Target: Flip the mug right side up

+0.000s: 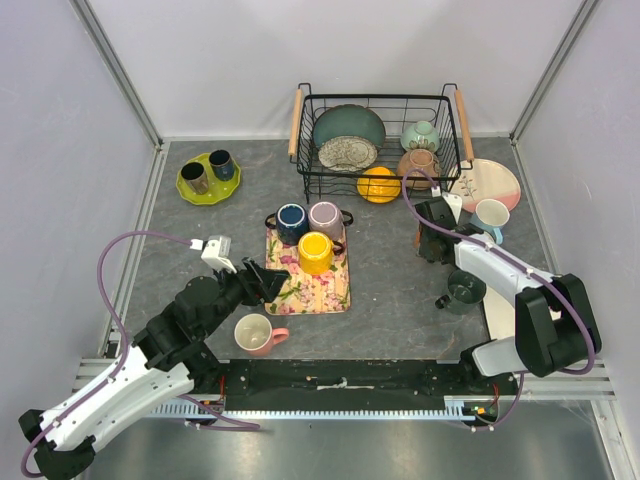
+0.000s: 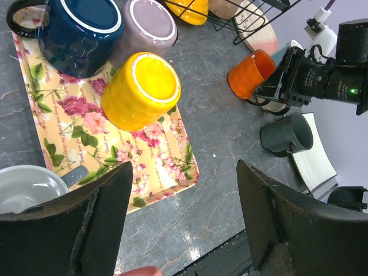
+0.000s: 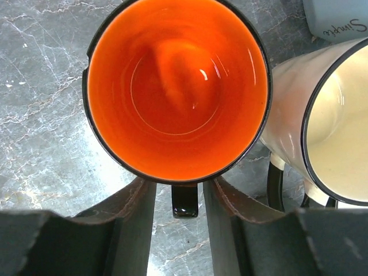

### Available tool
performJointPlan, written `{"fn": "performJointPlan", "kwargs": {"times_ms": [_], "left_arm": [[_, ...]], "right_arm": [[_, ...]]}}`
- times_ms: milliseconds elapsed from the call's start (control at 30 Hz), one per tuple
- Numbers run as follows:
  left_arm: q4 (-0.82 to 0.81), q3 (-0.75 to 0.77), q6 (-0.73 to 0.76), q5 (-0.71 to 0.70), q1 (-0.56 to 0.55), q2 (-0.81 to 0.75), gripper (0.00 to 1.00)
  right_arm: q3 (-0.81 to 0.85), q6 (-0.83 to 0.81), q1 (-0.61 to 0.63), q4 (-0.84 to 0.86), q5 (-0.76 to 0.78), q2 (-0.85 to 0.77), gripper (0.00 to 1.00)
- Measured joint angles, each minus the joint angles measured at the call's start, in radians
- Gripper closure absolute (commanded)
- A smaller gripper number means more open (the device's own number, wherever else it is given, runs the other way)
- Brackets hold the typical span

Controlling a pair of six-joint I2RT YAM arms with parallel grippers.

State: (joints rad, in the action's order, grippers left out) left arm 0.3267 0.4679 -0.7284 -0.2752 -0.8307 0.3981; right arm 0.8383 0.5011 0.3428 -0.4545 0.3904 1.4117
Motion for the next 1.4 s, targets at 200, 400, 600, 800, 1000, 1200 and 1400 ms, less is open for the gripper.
{"fn": "performJointPlan", "kwargs": {"times_ms": [200,400,600,800,1000,1200,1400], "left_arm": [[0.0,0.0,0.0,0.0,0.0,-0.002,0.22],[0.0,0.0,0.0,0.001,0.0,-0.002,0.22],[0.0,0.0,0.0,-0.007,0.0,-0.002,0.22],[-0.014,-0.001,-0.012,-0.031,0.0,0.02,0.2],[-0.144,-0.039,-0.016,0.046,0.001,0.061,0.18],[-0.426,-0.107,-0.053,0.255,0.002,0.116,0.18],[-0.664,-0.119,-0.087,0.357,0.002,0.203,0.18]], "right_arm": [[0.0,-0.023,-0.013,0.013,-0.018,0.003,0.88],[0.0,-0.034,-0.021,0.027,-0.031,0.005,1.0],[0.0,-0.05,0.0,-0.012,-0.091,-0.07,1.0],[0.002,-0.052,0.111,-0.056,-0.201,-0.256,1.0],[-0.061,0.09,0.117,0.135,-0.487,-0.442,1.0],[-0.218,0.357,0.119,0.562,-0.732,-0.487,1.0],[-0.328,0.613,0.127,1.006,-0.856,-0.441,1.0]]}}
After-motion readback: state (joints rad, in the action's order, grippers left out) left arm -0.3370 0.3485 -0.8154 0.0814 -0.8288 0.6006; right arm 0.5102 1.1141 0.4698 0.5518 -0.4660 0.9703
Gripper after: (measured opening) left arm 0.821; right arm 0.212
